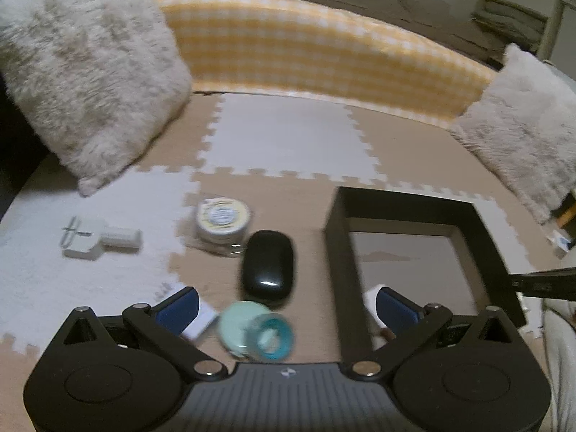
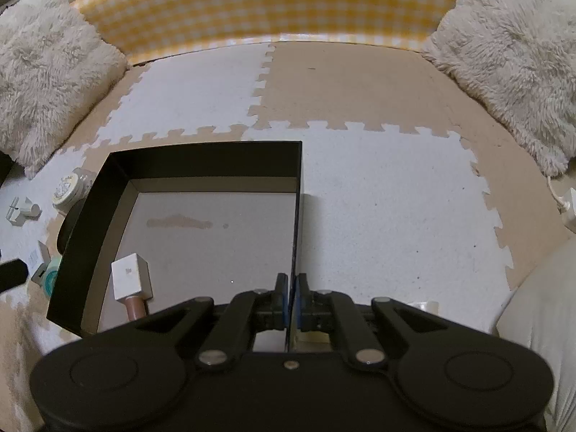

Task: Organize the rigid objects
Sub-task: 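Carry the lip tube into the black box and release it, then grasp the clear blue-core tape roll with the left tool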

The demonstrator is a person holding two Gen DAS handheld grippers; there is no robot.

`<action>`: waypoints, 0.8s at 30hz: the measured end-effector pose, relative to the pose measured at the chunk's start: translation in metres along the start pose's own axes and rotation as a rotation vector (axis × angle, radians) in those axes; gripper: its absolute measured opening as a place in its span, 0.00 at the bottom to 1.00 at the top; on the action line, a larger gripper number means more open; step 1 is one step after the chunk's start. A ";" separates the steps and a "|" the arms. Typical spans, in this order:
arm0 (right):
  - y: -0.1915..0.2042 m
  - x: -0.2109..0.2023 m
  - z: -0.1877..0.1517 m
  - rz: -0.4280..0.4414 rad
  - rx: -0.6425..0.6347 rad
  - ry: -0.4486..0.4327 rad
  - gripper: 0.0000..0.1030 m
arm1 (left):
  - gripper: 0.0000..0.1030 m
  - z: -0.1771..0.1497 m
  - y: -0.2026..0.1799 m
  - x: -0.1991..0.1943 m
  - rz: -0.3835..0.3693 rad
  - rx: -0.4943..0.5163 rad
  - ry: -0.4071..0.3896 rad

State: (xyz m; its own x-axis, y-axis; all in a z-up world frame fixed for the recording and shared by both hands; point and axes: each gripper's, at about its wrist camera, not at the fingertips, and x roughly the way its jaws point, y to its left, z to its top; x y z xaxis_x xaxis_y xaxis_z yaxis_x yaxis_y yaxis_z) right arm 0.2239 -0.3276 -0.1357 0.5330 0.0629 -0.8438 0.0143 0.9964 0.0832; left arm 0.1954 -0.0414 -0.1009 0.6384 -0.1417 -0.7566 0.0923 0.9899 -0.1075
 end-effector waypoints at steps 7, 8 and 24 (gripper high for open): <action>0.001 0.000 0.000 -0.007 -0.014 0.002 0.04 | 1.00 -0.006 0.021 0.011 0.037 -0.008 0.017; 0.001 0.000 0.000 -0.006 -0.015 0.000 0.04 | 1.00 -0.007 0.022 0.013 0.039 -0.006 0.023; 0.001 0.000 -0.001 0.000 -0.026 -0.004 0.04 | 0.53 -0.043 -0.017 0.038 -0.003 0.417 0.027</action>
State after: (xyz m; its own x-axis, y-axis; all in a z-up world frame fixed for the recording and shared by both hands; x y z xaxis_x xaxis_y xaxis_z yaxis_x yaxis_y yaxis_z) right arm 0.2233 -0.3264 -0.1359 0.5363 0.0624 -0.8417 -0.0072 0.9976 0.0693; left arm 0.1851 -0.0633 -0.1554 0.6181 -0.1389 -0.7737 0.3994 0.9033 0.1569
